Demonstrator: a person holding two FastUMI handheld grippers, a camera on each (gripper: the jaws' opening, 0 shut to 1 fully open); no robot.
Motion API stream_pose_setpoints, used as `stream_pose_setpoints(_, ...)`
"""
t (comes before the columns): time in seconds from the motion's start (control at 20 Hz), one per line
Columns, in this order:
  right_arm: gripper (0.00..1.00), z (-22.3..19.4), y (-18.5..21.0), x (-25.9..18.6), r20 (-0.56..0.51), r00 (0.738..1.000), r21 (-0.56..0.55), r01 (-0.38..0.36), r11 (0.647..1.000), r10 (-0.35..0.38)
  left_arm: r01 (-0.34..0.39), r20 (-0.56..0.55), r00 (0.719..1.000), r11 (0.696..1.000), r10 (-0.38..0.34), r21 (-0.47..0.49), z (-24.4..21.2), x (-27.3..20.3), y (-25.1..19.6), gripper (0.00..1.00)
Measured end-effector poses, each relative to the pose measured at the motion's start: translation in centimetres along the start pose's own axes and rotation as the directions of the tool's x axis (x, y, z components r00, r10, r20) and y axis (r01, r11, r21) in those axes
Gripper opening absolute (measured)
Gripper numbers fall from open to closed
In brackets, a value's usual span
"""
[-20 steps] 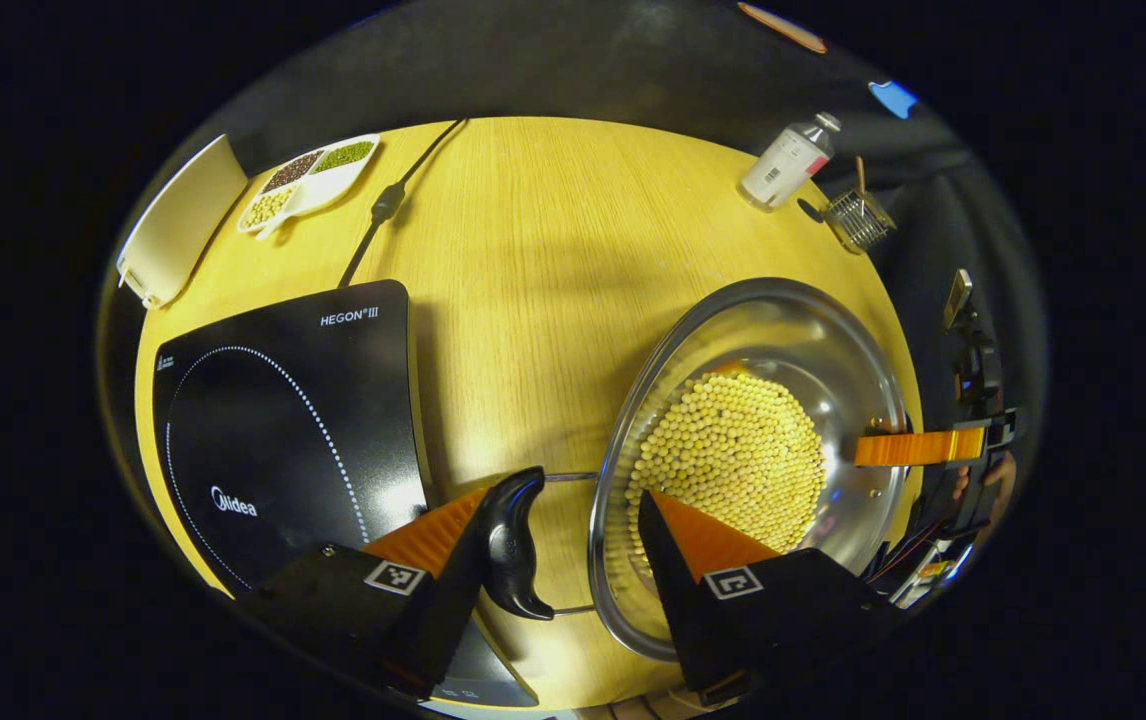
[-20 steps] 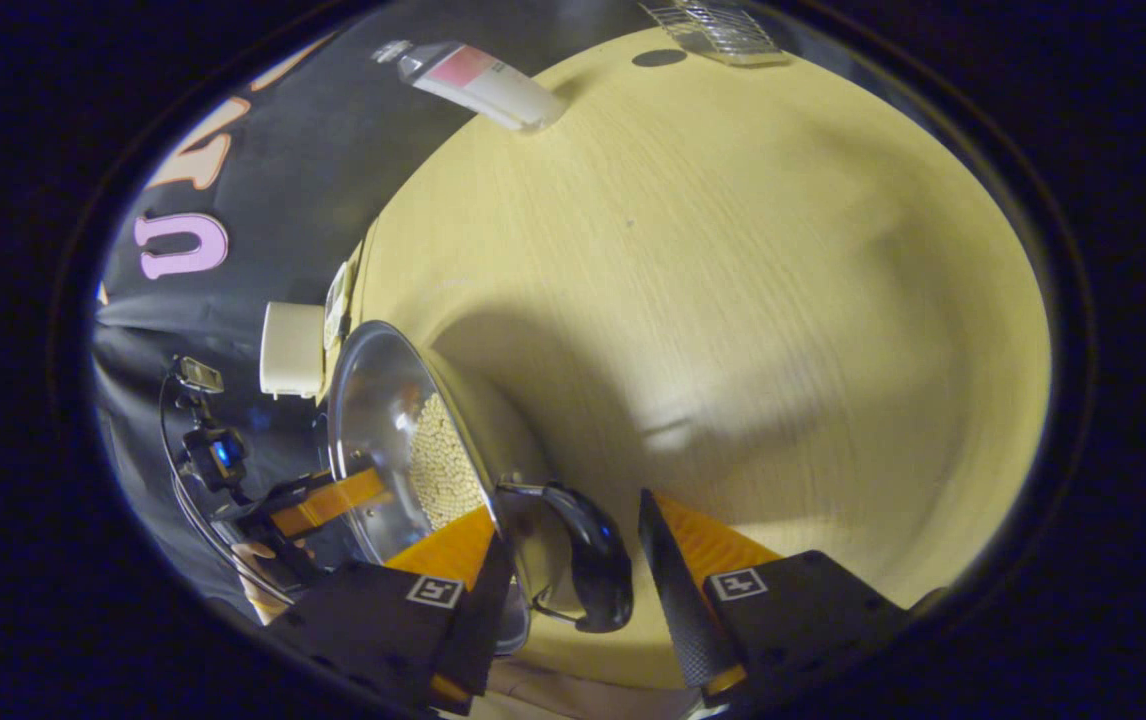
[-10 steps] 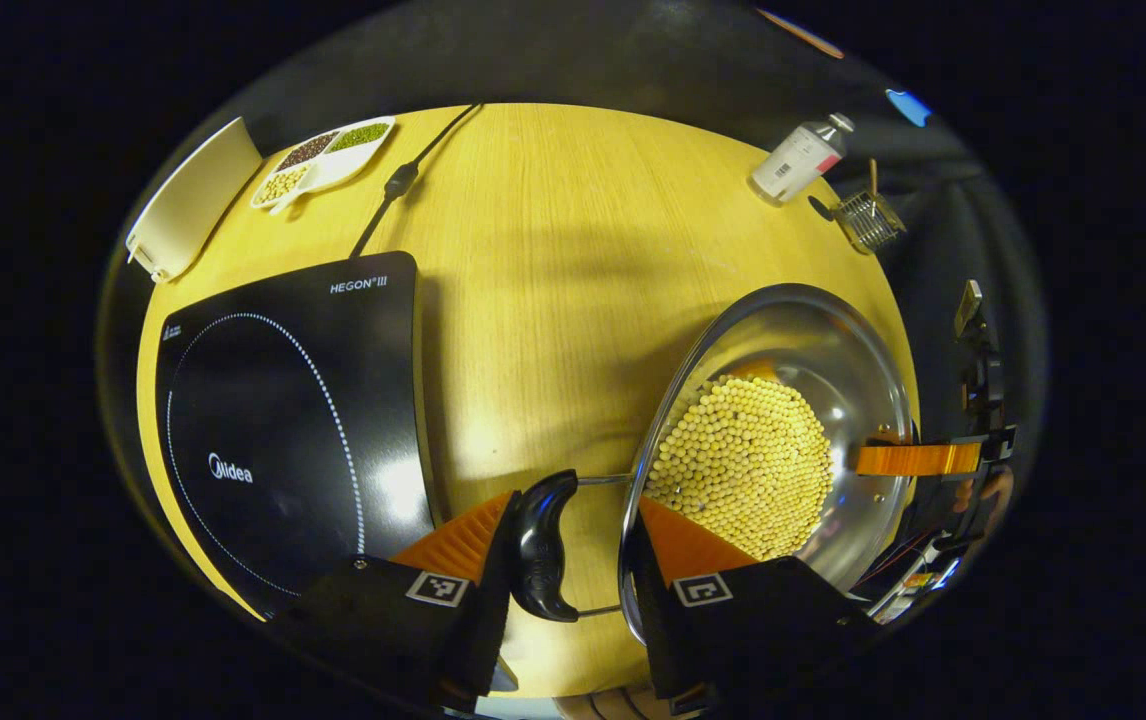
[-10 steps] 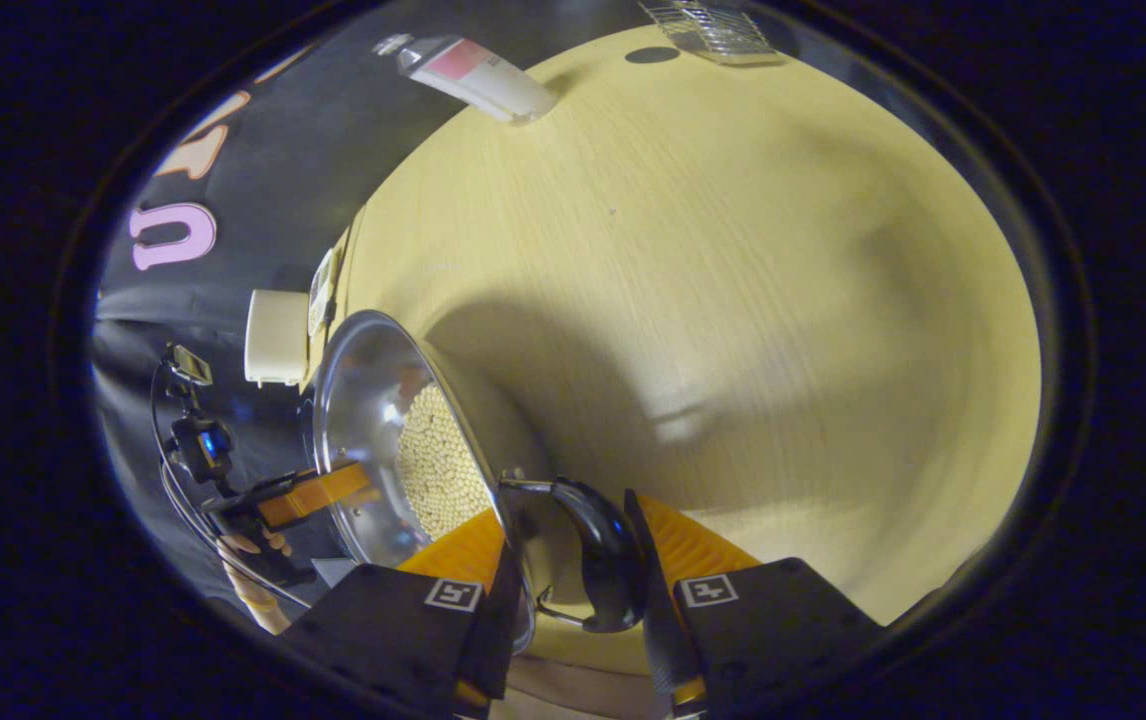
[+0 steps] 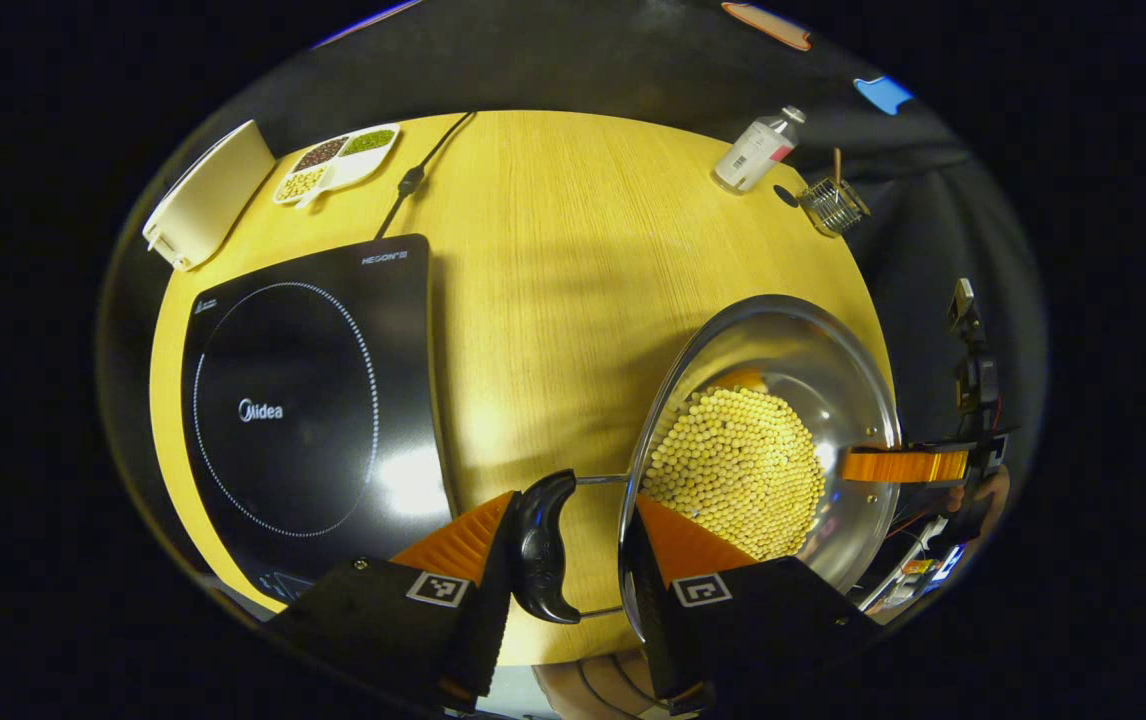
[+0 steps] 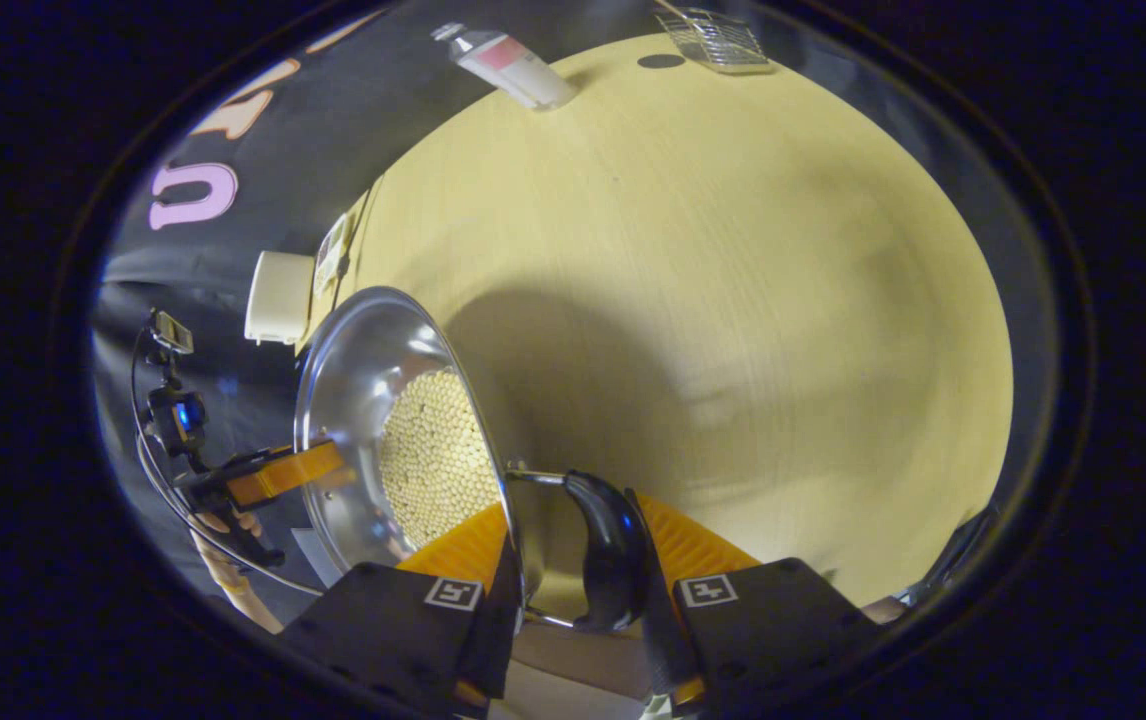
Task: First push the handle of the pot to place it horizontally, then grasp the pot with both hands and set it on the induction cooktop.
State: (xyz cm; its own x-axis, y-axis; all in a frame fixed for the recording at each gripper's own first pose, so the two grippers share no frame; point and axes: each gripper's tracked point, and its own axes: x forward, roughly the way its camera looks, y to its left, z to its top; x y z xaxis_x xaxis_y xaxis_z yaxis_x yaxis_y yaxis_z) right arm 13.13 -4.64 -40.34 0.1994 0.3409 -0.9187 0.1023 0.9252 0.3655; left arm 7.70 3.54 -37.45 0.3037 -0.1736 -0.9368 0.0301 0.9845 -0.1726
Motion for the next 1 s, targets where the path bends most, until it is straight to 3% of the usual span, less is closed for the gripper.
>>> stream_pose_setpoints(0.55,0.51,-4.1,7.7,-0.7,0.053,0.999,-0.042,0.014,0.999,-0.012,0.016,0.052,0.999,1.000,-0.015,-0.016,-2.6,-5.4,6.2,0.60)
stream_pose_setpoints(1.0,0.51,-6.9,20.4,3.2,0.126,0.992,-0.040,0.020,0.999,-0.015,0.001,0.144,0.990,1.000,-0.005,0.025,-2.1,-9.9,19.2,0.59)
